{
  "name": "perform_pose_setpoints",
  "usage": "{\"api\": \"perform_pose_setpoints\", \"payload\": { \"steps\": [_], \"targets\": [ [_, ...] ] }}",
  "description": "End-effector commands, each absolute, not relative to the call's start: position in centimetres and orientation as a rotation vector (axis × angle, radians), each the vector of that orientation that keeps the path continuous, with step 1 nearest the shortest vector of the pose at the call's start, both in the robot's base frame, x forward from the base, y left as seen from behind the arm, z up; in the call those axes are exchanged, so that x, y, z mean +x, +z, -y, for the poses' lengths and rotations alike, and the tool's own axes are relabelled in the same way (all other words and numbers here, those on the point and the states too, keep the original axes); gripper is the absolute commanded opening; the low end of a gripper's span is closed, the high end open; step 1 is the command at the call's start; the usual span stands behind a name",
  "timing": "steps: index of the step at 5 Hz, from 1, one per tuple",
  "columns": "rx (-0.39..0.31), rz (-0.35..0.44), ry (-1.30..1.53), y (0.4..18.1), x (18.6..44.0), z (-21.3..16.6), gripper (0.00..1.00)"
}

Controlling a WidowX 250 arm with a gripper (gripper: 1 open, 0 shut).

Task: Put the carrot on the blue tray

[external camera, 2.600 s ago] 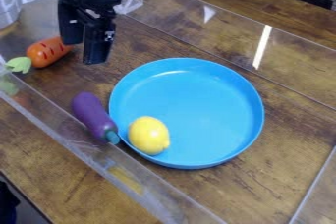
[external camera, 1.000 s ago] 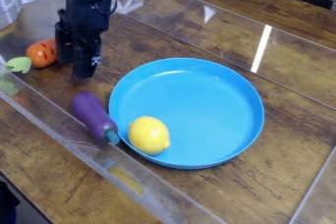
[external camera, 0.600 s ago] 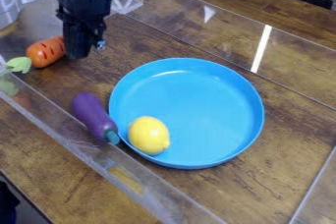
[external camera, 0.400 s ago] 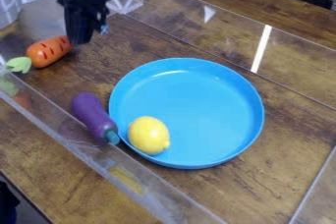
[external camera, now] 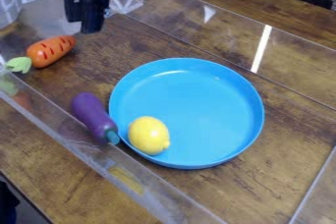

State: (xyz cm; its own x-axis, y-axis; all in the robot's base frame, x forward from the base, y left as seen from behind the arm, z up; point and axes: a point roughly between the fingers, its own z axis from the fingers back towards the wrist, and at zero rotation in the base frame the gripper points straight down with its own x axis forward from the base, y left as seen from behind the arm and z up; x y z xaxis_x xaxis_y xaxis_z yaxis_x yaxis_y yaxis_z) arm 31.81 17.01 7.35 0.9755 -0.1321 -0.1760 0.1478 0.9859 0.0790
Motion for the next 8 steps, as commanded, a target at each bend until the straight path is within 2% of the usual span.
{"api": "perform_pose_setpoints", "payload": {
  "steps": [1, 3, 4, 5, 6, 7, 8],
  "targets": [
    [0.122, -0.127, -0.157, 8.1, 31.9, -19.6, 1.0],
    [0.126, -0.132, -0.159, 6.3, 30.7, -19.1, 1.0],
    [0.121, -0.141, -0.15, 5.5, 30.0, -19.0, 0.0],
    [0.115, -0.15, -0.123, 5.9, 30.4, -19.3, 0.0],
    [0.129, -0.132, -0.088, 8.4, 30.9, -19.3, 0.0],
    [0.138, -0.122, -0.113, 7.8, 31.6, -19.2, 0.0],
    [0.138, -0.128, -0.146, 5.9, 32.2, -19.0, 1.0]
  ]
}}
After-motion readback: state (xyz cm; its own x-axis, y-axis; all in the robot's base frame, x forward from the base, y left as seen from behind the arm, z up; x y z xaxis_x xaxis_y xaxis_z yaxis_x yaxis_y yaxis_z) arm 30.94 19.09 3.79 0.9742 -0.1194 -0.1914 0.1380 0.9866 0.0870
